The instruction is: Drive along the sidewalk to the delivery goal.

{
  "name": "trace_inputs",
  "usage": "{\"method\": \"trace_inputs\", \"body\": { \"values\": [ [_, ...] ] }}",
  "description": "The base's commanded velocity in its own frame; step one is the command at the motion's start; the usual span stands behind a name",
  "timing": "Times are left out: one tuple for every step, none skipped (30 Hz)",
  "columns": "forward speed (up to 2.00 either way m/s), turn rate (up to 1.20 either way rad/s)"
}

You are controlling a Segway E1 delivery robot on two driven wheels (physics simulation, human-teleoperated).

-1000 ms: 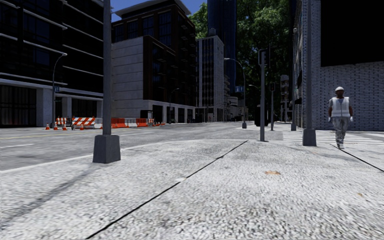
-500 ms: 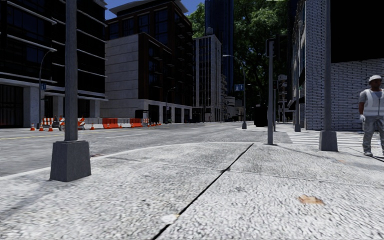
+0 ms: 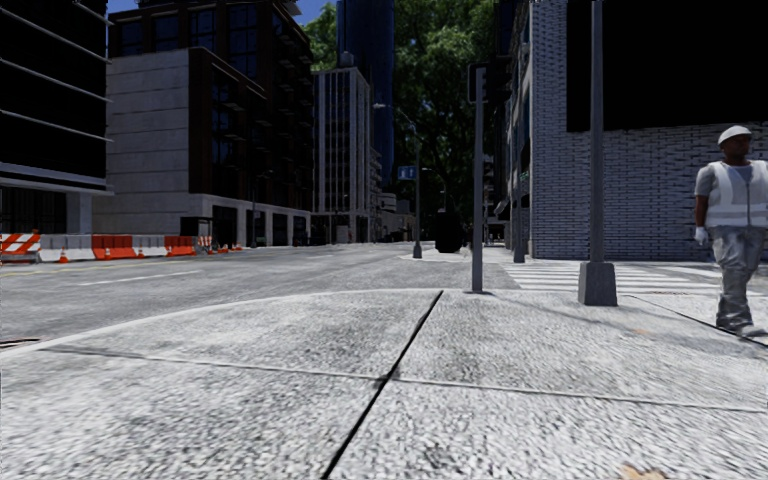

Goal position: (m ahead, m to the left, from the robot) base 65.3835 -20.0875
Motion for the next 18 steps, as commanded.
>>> {"method": "trace_inputs", "body": {
  "values": [
    [1.60, -0.54],
    [1.60, -0.54],
    [1.60, -0.54],
    [1.60, -0.54],
    [1.60, -0.54],
    [1.60, -0.54],
    [1.60, -0.54],
    [1.60, -0.54],
    [1.60, -0.54],
    [1.60, -0.55],
    [1.60, -0.55],
    [1.60, -0.59],
    [1.60, -0.59],
    [1.60, -0.60],
    [1.60, -0.60],
    [1.60, -0.60],
    [1.60, -0.60],
    [1.60, -0.60]
  ]
}}
